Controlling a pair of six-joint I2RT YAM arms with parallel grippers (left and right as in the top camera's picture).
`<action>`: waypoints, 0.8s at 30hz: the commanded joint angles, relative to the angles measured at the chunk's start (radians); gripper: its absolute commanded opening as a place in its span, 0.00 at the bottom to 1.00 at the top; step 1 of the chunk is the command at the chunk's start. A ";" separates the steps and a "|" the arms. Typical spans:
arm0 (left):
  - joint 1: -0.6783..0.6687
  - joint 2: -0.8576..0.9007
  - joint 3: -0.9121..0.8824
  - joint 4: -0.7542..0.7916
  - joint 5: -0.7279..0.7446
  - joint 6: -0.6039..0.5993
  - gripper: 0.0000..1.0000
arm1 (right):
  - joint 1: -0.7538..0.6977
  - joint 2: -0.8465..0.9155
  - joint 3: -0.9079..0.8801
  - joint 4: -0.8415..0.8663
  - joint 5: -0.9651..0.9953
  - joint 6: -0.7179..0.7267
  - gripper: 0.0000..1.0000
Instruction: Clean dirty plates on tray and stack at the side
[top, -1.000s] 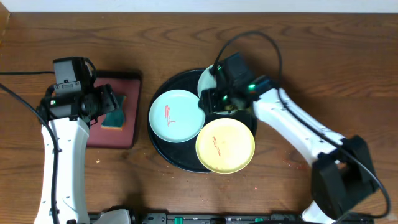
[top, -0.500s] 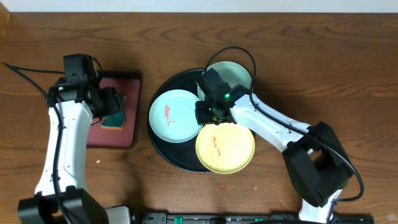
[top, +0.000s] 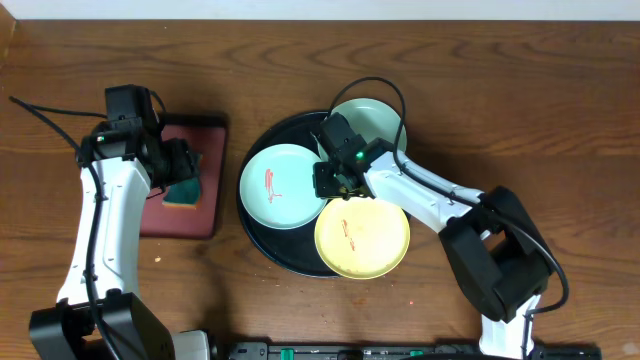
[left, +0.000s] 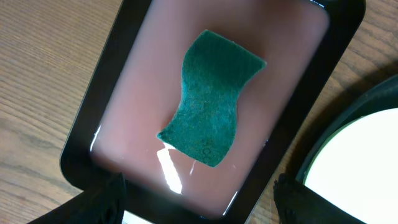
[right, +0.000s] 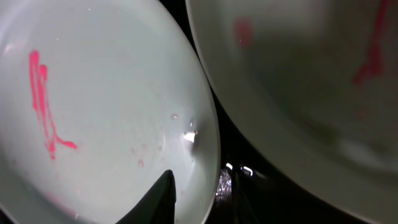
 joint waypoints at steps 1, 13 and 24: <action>0.004 0.002 0.007 0.007 -0.010 0.011 0.77 | 0.006 0.033 0.015 0.018 0.015 0.005 0.25; 0.005 0.053 -0.007 0.045 -0.047 0.082 0.77 | 0.006 0.048 0.015 0.028 0.016 -0.003 0.01; 0.004 0.229 -0.007 0.088 -0.014 0.213 0.71 | 0.006 0.048 0.015 0.023 0.016 -0.030 0.01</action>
